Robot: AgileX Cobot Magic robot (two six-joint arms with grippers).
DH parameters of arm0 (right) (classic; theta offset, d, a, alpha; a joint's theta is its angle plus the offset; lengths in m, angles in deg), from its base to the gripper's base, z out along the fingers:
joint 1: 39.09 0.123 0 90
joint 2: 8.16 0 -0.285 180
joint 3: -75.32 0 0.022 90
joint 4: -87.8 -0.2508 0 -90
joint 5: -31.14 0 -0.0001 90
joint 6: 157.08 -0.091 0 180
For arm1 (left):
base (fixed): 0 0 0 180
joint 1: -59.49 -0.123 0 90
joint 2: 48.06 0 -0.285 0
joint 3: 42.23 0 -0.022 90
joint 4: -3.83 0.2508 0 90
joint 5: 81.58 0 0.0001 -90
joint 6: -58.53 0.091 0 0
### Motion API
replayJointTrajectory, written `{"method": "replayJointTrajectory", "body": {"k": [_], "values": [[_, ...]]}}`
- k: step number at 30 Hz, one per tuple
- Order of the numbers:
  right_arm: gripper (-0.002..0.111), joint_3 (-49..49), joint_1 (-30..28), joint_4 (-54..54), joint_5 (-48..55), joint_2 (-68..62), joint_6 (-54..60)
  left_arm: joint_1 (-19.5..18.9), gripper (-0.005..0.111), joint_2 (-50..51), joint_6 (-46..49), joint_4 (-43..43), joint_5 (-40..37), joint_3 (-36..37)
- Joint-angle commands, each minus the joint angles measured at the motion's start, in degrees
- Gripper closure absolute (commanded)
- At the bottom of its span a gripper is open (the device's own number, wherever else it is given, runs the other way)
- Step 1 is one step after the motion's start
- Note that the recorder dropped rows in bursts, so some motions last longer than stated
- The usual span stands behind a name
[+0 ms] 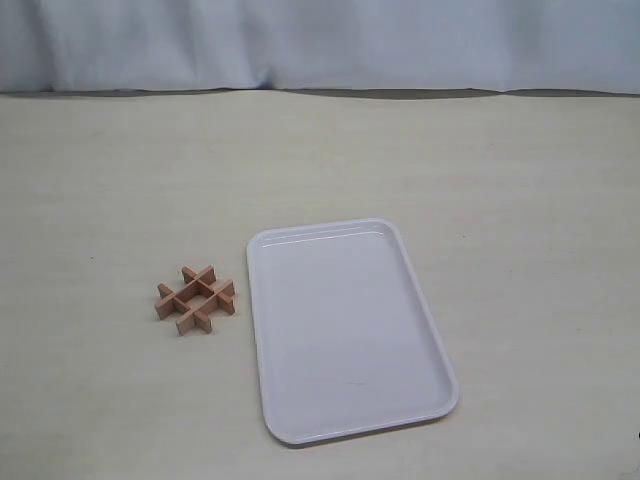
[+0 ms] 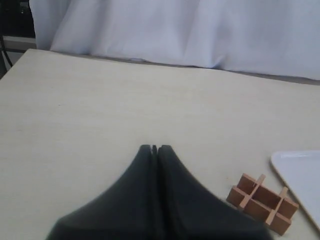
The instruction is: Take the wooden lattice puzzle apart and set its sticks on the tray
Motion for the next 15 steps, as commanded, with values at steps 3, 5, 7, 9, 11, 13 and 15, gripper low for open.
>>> {"method": "replayJointTrajectory", "body": {"k": [3, 5, 7, 9, 11, 13, 15], "values": [[0.104, 0.2, 0.2, 0.0, 0.0, 0.2, 0.1, 0.5, 0.107, 0.2, 0.0, -0.3, 16.9, 0.2], [0.104, 0.2, 0.2, 0.0, 0.0, 0.2, 0.1, 0.5, 0.107, 0.2, -0.1, -0.3, 25.3, 0.2], [0.104, 0.2, 0.2, 0.0, 0.0, 0.2, 0.1, 0.5, 0.107, 0.2, -0.5, -0.3, 34.9, 0.2], [0.104, 0.2, 0.2, 0.0, 0.0, 0.2, 0.1, 0.5, 0.107, 0.2, -11.3, -0.1, 50.3, 0.2], [0.104, 0.2, 0.2, 0.0, 0.0, 0.2, 0.1, 0.5, 0.107, 0.2, -30.6, 4.5, 51.3, 0.2], [0.104, 0.2, 0.2, 0.0, 0.0, 0.2, 0.1, 0.5, 0.107, 0.5, -43.4, 16.6, 52.7, 0.2], [0.104, 0.2, 0.2, 0.0, 0.0, 0.2, 0.1, 0.5, 0.107, 2.3, -43.1, 19.6, 44.4, -5.9]]}}
